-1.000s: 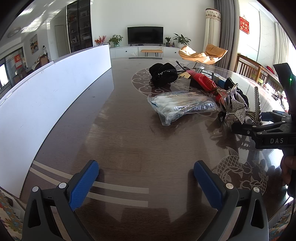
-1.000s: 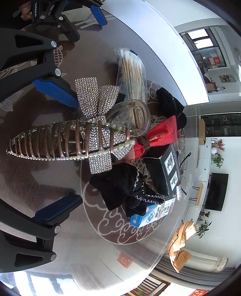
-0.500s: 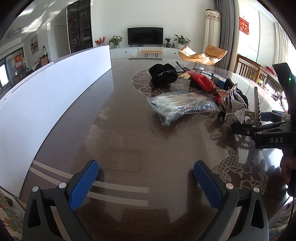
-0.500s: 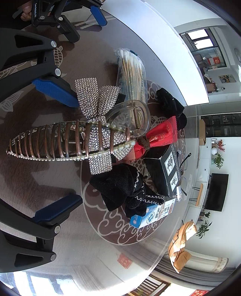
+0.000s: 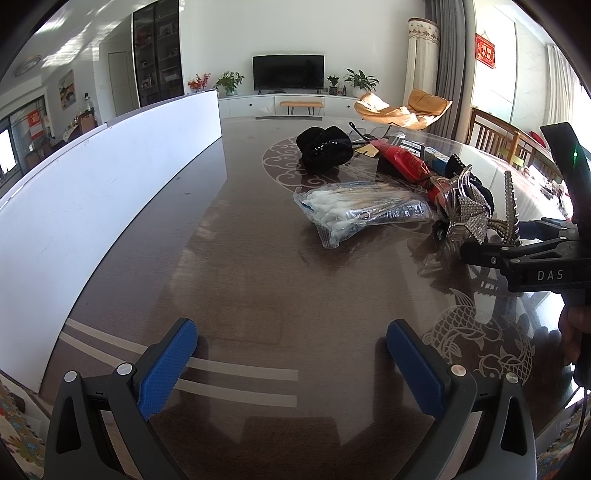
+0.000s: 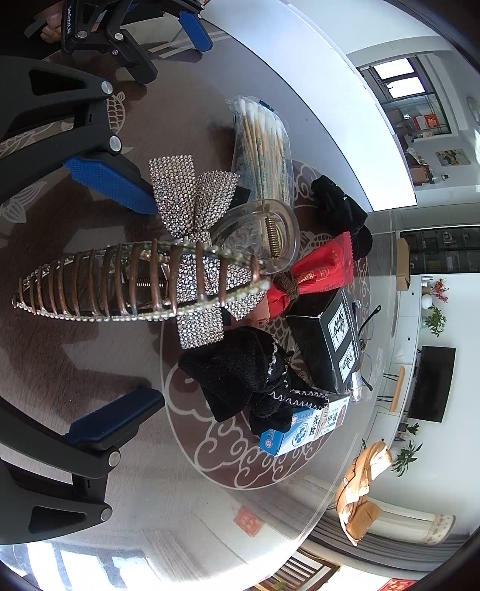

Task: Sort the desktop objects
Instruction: 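Lift the bronze claw clip off the pile with the right gripper, then grasp the cotton swab bag with the left gripper while the right gripper holds the clip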

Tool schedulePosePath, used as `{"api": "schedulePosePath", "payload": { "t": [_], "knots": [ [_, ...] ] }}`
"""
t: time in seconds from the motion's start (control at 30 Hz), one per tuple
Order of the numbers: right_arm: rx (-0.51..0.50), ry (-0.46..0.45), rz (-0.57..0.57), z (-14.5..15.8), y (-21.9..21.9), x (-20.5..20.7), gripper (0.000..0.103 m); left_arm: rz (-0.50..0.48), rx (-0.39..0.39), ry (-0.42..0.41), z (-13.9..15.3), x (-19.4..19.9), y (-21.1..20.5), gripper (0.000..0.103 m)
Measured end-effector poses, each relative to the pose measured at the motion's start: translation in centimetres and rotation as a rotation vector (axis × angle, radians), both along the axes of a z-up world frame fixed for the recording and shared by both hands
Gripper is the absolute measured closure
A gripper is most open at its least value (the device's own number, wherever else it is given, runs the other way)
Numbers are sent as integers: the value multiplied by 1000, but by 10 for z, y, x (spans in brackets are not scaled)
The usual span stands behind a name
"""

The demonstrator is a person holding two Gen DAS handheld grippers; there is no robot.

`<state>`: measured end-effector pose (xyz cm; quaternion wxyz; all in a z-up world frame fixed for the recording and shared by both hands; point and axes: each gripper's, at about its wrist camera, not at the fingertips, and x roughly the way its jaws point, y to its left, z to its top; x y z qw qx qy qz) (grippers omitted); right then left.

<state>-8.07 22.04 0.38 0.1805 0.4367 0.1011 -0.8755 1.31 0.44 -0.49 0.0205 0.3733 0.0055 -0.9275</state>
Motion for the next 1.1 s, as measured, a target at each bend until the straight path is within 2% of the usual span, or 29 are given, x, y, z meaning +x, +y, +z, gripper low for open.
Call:
{"api": "schedulePosePath", "payload": {
  "t": [0.1,0.3,0.53,0.73,0.93,0.97,1.0,1.07,1.1],
  "knots": [
    [3,2,-1,0,-1,0,7,-39,-1,-17,0,2,-2,0],
    [-5,-5,1,-1,-1,-1,7,-222,-12,-108,4,-11,-13,0],
    [-8,-7,12,0,-1,0,7,-363,-39,-205,7,-76,-9,0],
    [-9,-7,17,1,-1,0,7,-570,-67,-266,9,-112,20,0],
    [-30,-11,20,2,1,-1,6,-601,-70,-272,10,-139,39,0],
    [-35,-12,20,2,1,-1,6,-575,-62,-266,11,-138,38,3],
    [-37,-12,20,2,2,-1,6,-546,-53,-240,14,-136,35,23],
    [-39,-13,21,2,2,-1,6,-487,-28,-212,20,-132,26,50],
    [-39,-13,21,2,1,-2,6,-462,-18,-210,20,-129,21,54]
  ]
}}
